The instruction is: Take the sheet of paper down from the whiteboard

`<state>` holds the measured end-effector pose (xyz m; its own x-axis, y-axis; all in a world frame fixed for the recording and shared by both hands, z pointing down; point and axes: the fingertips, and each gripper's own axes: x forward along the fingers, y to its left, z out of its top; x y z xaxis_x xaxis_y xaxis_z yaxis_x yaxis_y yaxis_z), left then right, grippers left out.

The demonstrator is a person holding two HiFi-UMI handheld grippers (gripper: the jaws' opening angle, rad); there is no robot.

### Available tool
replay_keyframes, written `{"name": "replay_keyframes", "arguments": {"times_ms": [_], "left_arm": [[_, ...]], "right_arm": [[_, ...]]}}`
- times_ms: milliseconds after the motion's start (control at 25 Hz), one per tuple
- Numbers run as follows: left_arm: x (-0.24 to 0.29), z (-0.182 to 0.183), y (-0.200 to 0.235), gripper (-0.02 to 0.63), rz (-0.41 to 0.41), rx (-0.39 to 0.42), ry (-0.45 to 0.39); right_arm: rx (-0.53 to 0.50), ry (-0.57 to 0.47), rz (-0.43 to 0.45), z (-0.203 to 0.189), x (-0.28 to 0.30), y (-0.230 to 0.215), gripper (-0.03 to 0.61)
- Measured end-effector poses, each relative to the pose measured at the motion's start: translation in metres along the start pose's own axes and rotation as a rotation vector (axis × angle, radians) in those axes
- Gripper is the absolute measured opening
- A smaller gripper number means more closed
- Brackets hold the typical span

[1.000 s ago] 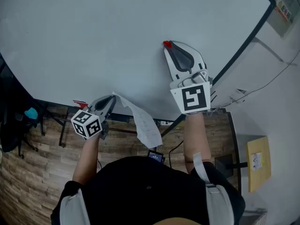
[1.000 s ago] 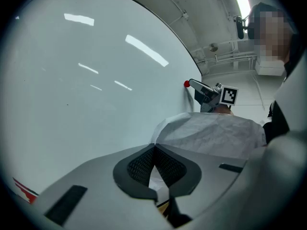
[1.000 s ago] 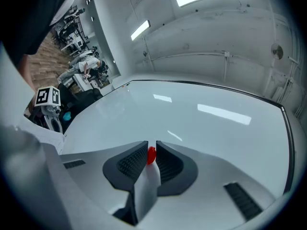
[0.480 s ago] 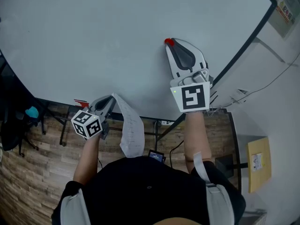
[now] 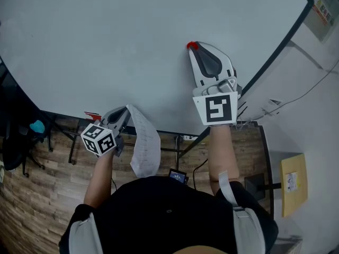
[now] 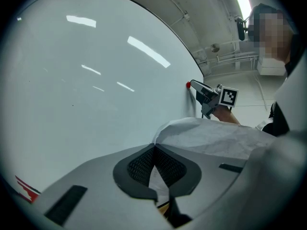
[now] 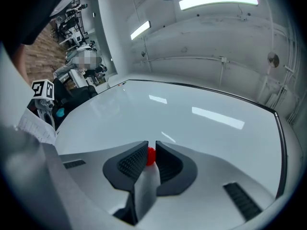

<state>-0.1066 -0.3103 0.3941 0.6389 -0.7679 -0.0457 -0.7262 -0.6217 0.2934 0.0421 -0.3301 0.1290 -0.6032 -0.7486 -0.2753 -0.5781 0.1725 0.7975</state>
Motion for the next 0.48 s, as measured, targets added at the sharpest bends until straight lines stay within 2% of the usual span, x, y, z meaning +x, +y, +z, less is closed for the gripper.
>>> {"name": "replay_keyframes", "arguments": {"times_ms": [280,320,440,480], "left_arm": [[-0.001,0.005,0.014,0.011,0.020,0.006,-0.010],[-0.001,0.006,0.019,0.011,0.025,0.008,-0.012],[-0.014,-0.004,0.027,0.011,0.066,0.022,0.025],[-0.022,-0.008,0.028,0.011,0.081,0.026,0.041]], "right_arm": [[-0.021,-0.028,0.005,0.013,-0.016,0.010,0.057],[0.020,-0.033,0.008,0.012,-0.019,0.016,0.058],[0.291,-0.074,0.030,0.010,-0.035,0.046,0.057],[0.352,-0.080,0.056,0.010,-0.041,0.060,0.057]]}}
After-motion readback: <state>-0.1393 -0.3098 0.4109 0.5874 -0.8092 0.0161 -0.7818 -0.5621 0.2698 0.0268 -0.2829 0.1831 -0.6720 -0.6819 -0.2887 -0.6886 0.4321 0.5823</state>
